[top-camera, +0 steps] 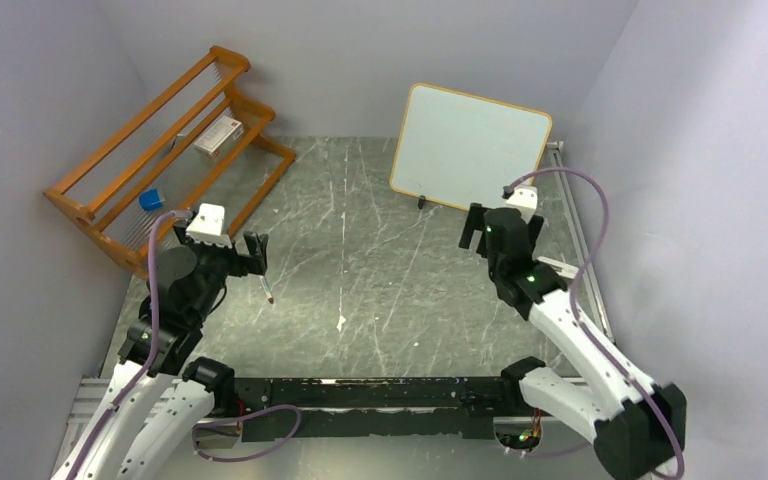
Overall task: Write a sentence on the whiteboard
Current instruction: Move the whiteboard to the center of the board.
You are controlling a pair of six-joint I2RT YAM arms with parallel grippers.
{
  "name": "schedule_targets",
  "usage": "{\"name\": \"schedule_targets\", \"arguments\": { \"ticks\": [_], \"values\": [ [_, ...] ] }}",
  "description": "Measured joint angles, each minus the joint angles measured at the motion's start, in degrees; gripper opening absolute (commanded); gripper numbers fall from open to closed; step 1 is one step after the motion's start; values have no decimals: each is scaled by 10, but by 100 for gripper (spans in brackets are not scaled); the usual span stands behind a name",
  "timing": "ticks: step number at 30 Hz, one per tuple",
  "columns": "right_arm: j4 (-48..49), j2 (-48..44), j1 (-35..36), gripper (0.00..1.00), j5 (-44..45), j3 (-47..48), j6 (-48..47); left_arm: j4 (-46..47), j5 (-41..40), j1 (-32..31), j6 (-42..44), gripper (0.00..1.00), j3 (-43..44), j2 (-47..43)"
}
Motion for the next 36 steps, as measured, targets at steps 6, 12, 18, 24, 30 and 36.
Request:
{"name": "schedule_targets", "arguments": {
  "ticks": [6,12,18,24,30,36],
  "values": [
    [49,138,-37,95,-2,1,22,3,0,0,0,98,0,0],
    [107,300,-101,86,-10,35,26,6,0,-2,0,98,0,1],
    [148,426,-106,69,-29,92,22,7,0,-2,0,98,0,2],
    [171,503,-122,54,-53,152,14,7,0,-2,0,98,0,6],
    [179,540,-142,45,-76,169,7,7,0,-2,0,98,0,10],
    [191,563,-151,35,-91,170,-12,8,1,-2,0,98,0,12]
  ]
}}
